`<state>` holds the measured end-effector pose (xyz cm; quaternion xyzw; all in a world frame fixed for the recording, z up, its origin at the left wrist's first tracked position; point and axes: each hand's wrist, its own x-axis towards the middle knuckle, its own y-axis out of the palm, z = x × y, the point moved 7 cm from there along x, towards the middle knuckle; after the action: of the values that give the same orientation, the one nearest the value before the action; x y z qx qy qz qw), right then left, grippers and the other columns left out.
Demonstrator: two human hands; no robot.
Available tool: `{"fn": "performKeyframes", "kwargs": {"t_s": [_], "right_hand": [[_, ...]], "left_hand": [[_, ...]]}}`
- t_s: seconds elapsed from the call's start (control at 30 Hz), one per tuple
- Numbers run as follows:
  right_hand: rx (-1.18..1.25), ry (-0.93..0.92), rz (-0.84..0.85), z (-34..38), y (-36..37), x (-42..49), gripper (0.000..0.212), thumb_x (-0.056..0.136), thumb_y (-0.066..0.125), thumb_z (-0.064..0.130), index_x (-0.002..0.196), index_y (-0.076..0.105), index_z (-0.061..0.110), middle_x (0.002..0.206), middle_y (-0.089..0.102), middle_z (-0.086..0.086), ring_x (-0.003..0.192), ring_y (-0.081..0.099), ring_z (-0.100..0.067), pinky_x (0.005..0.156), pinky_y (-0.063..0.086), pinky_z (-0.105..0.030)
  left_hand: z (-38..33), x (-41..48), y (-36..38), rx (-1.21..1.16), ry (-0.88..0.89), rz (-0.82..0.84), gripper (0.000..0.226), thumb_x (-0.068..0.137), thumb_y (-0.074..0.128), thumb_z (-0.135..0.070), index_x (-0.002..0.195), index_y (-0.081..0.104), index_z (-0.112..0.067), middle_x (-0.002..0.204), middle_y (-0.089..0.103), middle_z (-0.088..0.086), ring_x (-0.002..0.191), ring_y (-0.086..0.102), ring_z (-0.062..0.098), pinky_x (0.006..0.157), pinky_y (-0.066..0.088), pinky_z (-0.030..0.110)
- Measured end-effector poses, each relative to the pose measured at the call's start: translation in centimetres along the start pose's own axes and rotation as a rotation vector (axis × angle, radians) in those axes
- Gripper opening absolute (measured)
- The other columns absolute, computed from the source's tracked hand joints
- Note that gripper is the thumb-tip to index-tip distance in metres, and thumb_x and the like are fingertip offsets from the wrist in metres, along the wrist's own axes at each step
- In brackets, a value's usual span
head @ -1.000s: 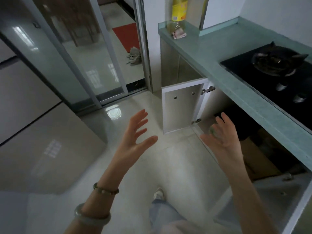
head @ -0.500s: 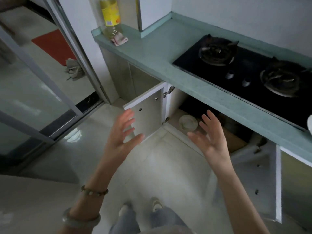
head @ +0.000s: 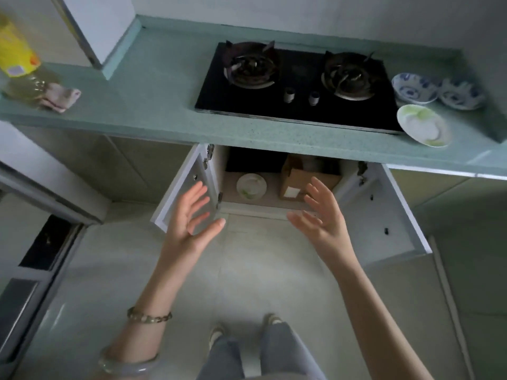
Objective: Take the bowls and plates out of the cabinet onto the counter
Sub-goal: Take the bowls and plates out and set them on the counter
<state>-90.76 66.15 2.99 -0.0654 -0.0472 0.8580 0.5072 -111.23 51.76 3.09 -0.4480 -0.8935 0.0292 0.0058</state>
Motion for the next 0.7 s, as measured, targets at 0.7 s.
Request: {"fn": "performKeyframes", "kwargs": {"t_s": [0.7], "right_hand": [[-0.017,0.213,-0.019,-12.2,-0.6,9.0,0.075,0.077,0.077,0.018,0.140,0.039,0.029,0.141,0.045,0.004,0.126,0.046,-0.009,0.098,0.044,-0.026]], "left_hand": [[11.3,9.9,5.7,-0.051,-0.232,-0.045,0.060,0.082,0.066,0.005,0.136,0.044,-0.013,0.136,0.051,0.002,0.120,0.052,0.006,0.098,0.045,0.022]]}}
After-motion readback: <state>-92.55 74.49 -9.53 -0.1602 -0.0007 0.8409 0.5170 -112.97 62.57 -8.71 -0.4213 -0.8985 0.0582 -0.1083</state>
